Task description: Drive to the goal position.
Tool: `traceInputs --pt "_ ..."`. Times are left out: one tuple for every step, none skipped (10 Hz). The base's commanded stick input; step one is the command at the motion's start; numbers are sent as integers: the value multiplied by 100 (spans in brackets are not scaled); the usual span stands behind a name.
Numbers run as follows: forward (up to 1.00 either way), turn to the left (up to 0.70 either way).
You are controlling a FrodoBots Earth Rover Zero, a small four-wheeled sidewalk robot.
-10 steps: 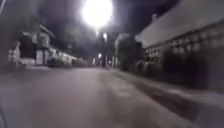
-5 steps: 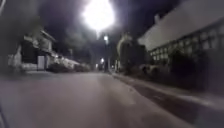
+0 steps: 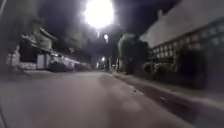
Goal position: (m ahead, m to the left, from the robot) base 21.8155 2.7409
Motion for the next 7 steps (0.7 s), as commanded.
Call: traceInputs --pt "70 0" --pt "70 0" --pt "70 0" --pt "70 0" --pt "70 0" --pt "70 0" --pt "70 0"
